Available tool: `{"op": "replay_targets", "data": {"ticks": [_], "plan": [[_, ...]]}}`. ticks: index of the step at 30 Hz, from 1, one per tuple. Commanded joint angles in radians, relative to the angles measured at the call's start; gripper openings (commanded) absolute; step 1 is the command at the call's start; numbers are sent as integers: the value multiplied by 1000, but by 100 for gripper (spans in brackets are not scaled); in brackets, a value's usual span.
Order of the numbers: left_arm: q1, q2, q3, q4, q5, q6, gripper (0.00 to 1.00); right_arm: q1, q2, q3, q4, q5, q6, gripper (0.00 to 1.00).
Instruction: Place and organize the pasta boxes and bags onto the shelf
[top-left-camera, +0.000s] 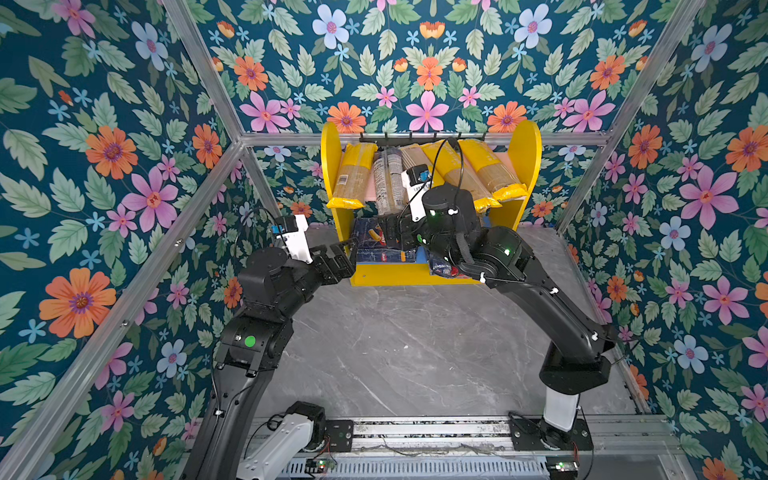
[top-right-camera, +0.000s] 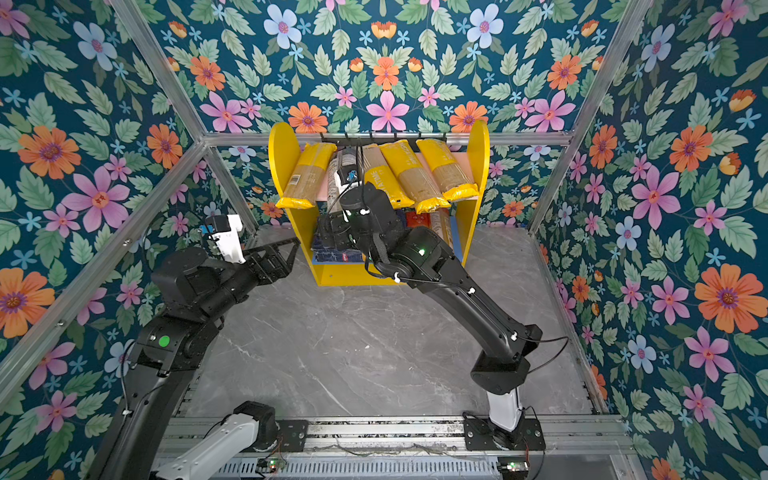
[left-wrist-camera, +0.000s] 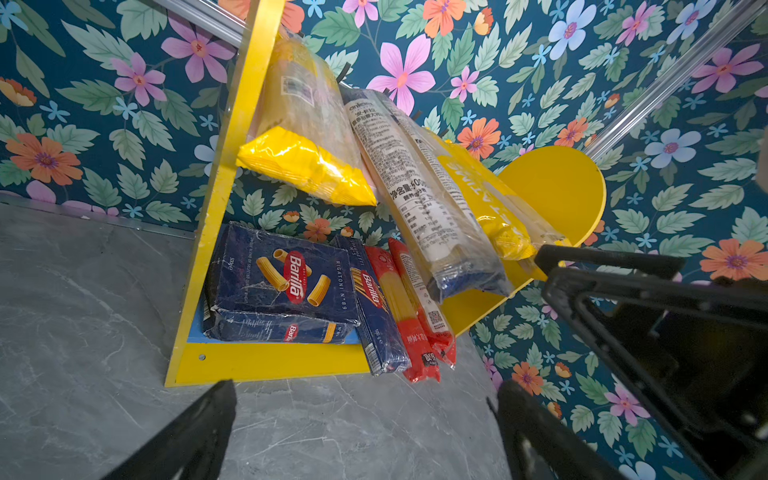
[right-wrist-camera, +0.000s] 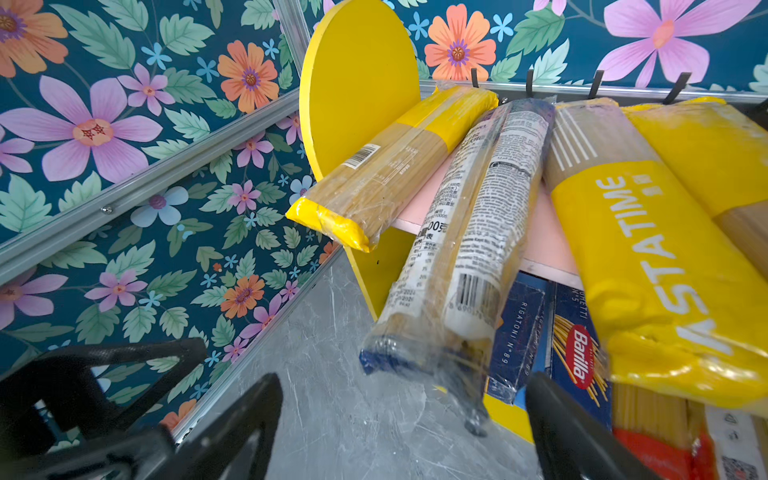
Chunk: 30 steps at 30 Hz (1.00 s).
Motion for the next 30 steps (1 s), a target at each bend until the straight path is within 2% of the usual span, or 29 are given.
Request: {"op": "replay_targets", "data": {"ticks": [1, 2, 6, 9, 13, 17, 30], "plan": [[1, -3, 2, 17, 5, -5, 100, 2, -42, -68, 39, 6, 17, 90], [1, -2, 0, 17, 1, -7, 100, 2, -60, -103, 43, 0, 24, 86], [1, -9, -11, 18, -10, -9, 100, 8, -112, -219, 85, -11, 40, 57], [1, -7, -14, 17, -12, -12, 100, 8, -114, -242, 87, -9, 44, 49], [1, 3, -15, 20, -15, -8, 100, 7, -84, -224, 91, -4, 28, 46], [1, 20, -17, 24, -18, -5, 100, -14, -19, -139, 52, -6, 21, 44], [1, 52, -23, 43, -35, 13, 100, -93, 165, 136, -37, -87, -9, 46]]}}
